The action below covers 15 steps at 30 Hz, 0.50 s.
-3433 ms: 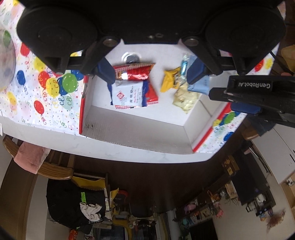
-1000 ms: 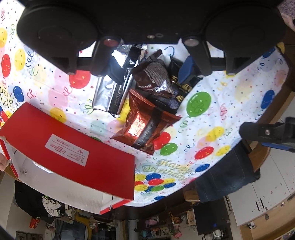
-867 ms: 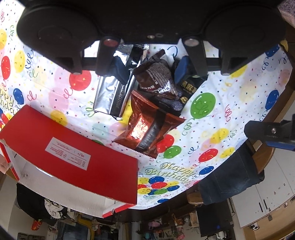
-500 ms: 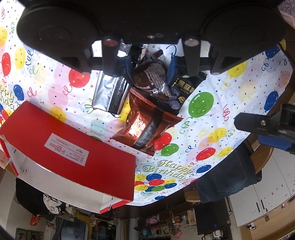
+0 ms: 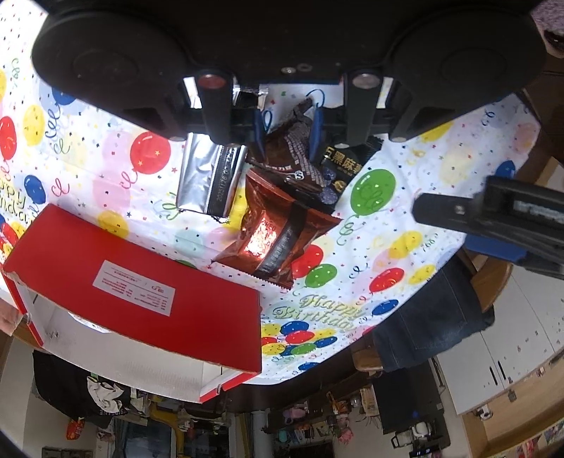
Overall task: Organize snacks
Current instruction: 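Grasp the black chocolate packet with the left gripper while the right grasps the brown wrapped chocolate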
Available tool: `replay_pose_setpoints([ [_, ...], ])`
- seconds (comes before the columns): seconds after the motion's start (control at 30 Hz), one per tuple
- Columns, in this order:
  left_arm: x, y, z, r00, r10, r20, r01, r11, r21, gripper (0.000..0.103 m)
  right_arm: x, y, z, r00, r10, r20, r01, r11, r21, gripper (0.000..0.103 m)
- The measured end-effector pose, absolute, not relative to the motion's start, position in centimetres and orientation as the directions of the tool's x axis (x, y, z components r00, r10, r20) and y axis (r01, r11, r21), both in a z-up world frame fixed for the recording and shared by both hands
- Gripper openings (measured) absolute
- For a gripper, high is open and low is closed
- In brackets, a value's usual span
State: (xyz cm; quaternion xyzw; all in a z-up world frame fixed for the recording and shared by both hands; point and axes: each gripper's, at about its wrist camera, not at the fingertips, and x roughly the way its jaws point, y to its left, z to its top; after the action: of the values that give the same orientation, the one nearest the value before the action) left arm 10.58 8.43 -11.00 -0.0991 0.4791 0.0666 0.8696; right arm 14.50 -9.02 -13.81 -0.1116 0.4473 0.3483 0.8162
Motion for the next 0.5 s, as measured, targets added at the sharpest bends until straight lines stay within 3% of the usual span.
replay_pose_setpoints([
  [0.5, 15.1, 3.0, -14.1, 0.466, -0.038, -0.884, -0.098, 0.991, -0.094, 0.082, 15.0, -14.2, -11.6, 0.397, 0.479, -0.783, -0.561, 0.802, 0.206, 0.022],
])
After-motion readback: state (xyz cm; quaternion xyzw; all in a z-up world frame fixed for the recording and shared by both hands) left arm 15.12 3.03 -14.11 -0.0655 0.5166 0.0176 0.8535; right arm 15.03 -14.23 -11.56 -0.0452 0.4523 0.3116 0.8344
